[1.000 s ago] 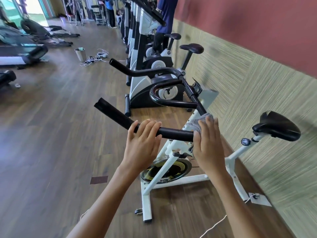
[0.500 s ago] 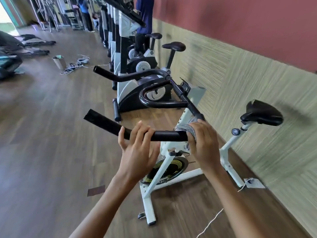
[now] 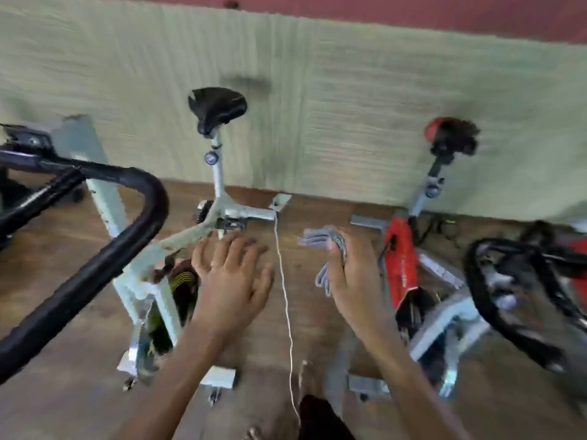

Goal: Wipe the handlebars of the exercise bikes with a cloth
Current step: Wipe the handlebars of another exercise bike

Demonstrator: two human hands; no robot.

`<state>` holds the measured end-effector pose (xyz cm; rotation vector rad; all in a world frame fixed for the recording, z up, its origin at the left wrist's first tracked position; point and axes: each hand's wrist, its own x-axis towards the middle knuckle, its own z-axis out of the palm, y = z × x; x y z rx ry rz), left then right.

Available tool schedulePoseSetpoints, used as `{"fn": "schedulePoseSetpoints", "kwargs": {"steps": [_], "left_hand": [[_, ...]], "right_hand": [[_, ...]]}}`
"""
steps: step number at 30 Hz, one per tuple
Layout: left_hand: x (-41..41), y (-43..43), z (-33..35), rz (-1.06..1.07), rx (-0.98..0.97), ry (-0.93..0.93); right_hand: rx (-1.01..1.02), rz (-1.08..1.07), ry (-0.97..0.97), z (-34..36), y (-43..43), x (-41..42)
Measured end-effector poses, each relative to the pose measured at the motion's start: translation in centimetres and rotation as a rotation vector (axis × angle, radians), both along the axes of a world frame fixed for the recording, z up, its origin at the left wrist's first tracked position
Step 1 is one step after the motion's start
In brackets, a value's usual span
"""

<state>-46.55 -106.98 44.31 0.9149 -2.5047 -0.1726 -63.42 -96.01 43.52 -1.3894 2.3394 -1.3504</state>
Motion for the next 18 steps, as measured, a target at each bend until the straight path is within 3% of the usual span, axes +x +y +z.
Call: {"fn": "schedulePoseSetpoints", "kwargs": {"steps": [6, 8, 13, 18], "left_hand": [[-11.4, 4.2, -1.9, -0.431, 0.028, -0.006], [-14.9, 6.2, -1.9, -0.579, 0.054, -0.008], [-21.8, 10.2, -2.1, -0.915, 0.150, -0.099], [-27.0, 11.8, -2.3, -1.087, 0.165, -0.107]], "right_hand": [[0.038, -0.546, 0.116, 1.4, 12.9, -1.3], [0.034, -0.696, 0.210, 2.6, 15.8, -1.4], [-0.058, -1.055, 0.239, 3.9, 20.8, -2.3], [-0.046, -1.136, 0.138, 1.2, 20.0, -4.2]]}}
